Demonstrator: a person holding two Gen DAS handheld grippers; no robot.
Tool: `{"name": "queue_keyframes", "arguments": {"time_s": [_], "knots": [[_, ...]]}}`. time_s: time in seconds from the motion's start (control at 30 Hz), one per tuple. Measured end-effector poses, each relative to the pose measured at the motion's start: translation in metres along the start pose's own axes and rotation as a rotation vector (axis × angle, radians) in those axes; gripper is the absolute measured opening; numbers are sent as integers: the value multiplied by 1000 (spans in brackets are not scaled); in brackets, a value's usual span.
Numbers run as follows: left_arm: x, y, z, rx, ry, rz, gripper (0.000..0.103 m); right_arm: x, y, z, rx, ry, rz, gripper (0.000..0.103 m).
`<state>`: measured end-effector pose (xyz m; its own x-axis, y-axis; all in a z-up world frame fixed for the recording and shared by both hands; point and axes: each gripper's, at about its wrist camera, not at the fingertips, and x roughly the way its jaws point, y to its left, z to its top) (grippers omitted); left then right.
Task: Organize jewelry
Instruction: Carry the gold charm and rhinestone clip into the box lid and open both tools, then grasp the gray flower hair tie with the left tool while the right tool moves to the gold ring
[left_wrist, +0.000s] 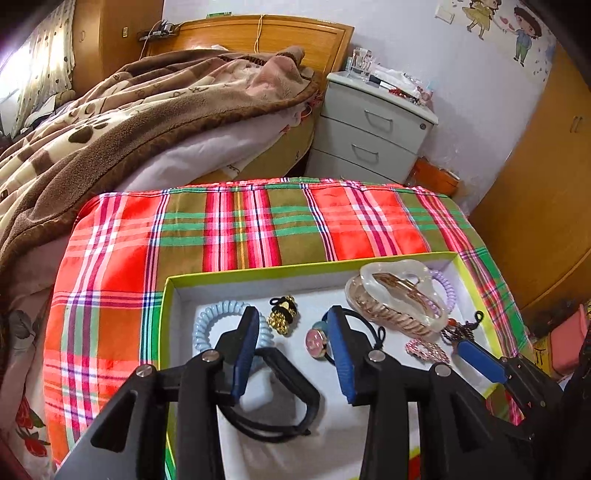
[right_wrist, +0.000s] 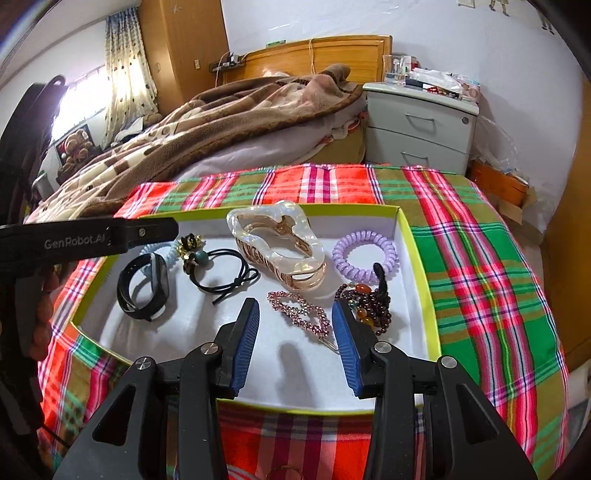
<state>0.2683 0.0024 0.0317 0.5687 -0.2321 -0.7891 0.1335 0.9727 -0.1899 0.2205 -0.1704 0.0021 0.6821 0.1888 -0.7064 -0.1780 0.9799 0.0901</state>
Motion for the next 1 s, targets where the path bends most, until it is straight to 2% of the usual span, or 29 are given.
{"name": "queue_keyframes", "arguments": {"time_s": [0.17, 0.3, 0.53, 0.67, 1.0], "knots": [[-19, -2, -10, -3, -24, -11, 41, -21, -6, -3, 28, -44, 10, 43], [-36, -6, -20, 9, -42, -22, 41, -37, -13, -8, 57, -66, 20, 48], [-64, -21, -48, 39, -66, -63, 42, -67, -28, -20, 97, -104, 11, 48], [-69, -31, -68, 55, -44, -84, 42, -85, -34, -29, 111, -129, 1, 49], [-63, -64, -123, 116, 53, -146, 43, -101, -42, -55, 115, -119, -18, 49]]}}
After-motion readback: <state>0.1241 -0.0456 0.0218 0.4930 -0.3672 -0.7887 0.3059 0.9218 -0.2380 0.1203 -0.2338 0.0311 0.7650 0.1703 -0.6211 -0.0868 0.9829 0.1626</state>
